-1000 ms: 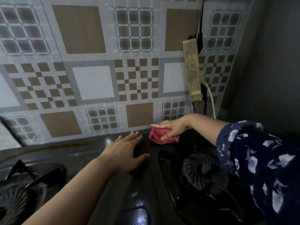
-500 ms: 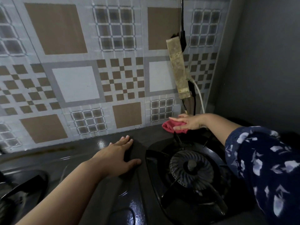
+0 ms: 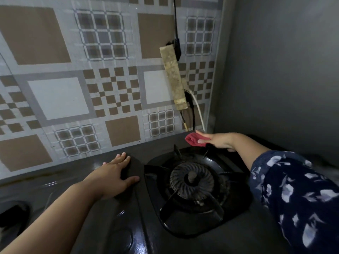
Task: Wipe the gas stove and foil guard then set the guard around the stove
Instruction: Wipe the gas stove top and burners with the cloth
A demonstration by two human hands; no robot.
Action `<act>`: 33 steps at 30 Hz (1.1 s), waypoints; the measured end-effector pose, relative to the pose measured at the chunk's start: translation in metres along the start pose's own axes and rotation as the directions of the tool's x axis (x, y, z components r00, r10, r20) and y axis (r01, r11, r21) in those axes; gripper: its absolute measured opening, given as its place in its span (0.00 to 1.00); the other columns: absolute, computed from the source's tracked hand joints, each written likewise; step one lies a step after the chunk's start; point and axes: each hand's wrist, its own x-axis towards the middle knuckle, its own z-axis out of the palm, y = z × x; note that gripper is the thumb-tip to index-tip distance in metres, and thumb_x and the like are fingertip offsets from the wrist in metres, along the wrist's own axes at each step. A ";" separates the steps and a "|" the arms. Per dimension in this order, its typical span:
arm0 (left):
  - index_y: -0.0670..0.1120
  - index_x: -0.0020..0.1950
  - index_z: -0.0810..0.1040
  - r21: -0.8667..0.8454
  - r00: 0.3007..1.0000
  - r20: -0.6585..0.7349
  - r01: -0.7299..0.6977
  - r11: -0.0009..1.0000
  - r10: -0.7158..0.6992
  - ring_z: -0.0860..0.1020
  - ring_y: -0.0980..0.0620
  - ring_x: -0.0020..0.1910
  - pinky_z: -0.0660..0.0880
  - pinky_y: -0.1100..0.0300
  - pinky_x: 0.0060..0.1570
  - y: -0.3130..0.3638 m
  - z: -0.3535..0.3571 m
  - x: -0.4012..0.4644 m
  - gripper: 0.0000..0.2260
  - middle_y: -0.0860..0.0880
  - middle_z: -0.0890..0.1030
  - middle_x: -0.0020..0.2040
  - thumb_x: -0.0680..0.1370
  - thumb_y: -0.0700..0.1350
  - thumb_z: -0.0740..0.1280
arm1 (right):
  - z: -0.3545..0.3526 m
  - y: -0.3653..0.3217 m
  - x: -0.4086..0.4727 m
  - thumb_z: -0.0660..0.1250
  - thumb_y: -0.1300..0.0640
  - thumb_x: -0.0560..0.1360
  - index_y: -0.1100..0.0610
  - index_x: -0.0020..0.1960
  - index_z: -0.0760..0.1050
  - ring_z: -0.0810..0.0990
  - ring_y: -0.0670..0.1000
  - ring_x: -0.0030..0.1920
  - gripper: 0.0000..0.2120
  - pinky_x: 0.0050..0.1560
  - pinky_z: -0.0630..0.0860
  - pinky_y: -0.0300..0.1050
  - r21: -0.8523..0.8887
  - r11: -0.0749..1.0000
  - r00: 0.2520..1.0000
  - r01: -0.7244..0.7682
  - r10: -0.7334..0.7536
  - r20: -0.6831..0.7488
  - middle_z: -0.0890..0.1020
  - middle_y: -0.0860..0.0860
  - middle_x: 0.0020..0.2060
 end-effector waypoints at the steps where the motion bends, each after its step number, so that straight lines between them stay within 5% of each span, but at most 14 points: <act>1: 0.49 0.79 0.48 0.003 1.000 -0.001 -0.001 1.000 0.001 0.45 0.55 0.78 0.45 0.52 0.76 0.001 0.000 0.000 0.36 0.52 0.45 0.79 0.77 0.62 0.59 | 0.003 0.006 -0.002 0.55 0.43 0.80 0.40 0.76 0.49 0.51 0.57 0.77 0.27 0.74 0.52 0.55 0.079 0.997 0.999 -0.012 0.014 -0.029 0.52 0.51 0.77; 7: 0.49 0.79 0.46 0.094 0.999 -0.043 -0.025 0.995 0.029 0.44 0.55 0.78 0.43 0.49 0.75 0.013 -0.003 -0.004 0.35 0.52 0.45 0.79 0.79 0.59 0.59 | 0.012 0.028 -0.025 0.57 0.41 0.78 0.45 0.74 0.62 0.64 0.54 0.72 0.25 0.72 0.60 0.51 0.284 0.959 0.985 -0.019 0.068 -0.161 0.67 0.48 0.72; 10: 0.49 0.79 0.46 0.147 0.993 -0.098 -0.054 0.988 0.069 0.44 0.54 0.78 0.42 0.49 0.75 0.023 -0.006 -0.008 0.34 0.51 0.45 0.79 0.79 0.56 0.59 | 0.009 0.033 -0.045 0.59 0.53 0.81 0.51 0.71 0.68 0.72 0.52 0.66 0.19 0.67 0.63 0.40 0.246 0.969 0.941 0.029 0.057 -0.334 0.75 0.52 0.66; 14: 0.48 0.79 0.46 0.147 0.990 -0.097 -0.084 0.986 0.098 0.44 0.54 0.78 0.43 0.48 0.75 0.033 -0.010 -0.018 0.32 0.50 0.45 0.79 0.80 0.55 0.57 | -0.001 0.005 -0.069 0.61 0.52 0.80 0.47 0.70 0.69 0.74 0.53 0.65 0.19 0.68 0.66 0.43 0.082 0.993 0.899 0.082 -0.039 -0.437 0.75 0.52 0.66; 23: 0.47 0.79 0.49 0.118 0.989 -0.116 -0.082 0.990 0.096 0.46 0.52 0.78 0.45 0.47 0.76 0.017 -0.031 -0.049 0.31 0.49 0.47 0.80 0.80 0.56 0.57 | 0.031 -0.118 -0.101 0.58 0.47 0.80 0.41 0.73 0.63 0.65 0.55 0.72 0.21 0.73 0.60 0.48 -0.420 0.895 0.959 0.151 -0.236 -0.158 0.65 0.50 0.74; 29: 0.52 0.73 0.66 0.048 0.995 -0.066 0.077 0.996 -0.073 0.64 0.47 0.73 0.62 0.47 0.72 -0.041 -0.030 -0.079 0.24 0.47 0.67 0.74 0.78 0.55 0.61 | 0.122 -0.191 -0.085 0.57 0.48 0.81 0.43 0.73 0.64 0.69 0.55 0.68 0.20 0.64 0.63 0.44 -0.525 0.809 0.959 0.264 -0.277 0.056 0.68 0.52 0.72; 33: 0.53 0.66 0.74 0.062 0.989 -0.027 0.148 0.987 -0.146 0.73 0.45 0.65 0.71 0.50 0.64 -0.074 -0.033 -0.101 0.19 0.47 0.77 0.65 0.76 0.54 0.62 | 0.182 -0.216 -0.064 0.51 0.40 0.80 0.33 0.74 0.50 0.46 0.61 0.77 0.24 0.73 0.47 0.63 -0.596 0.760 0.958 0.261 -0.280 0.062 0.50 0.51 0.78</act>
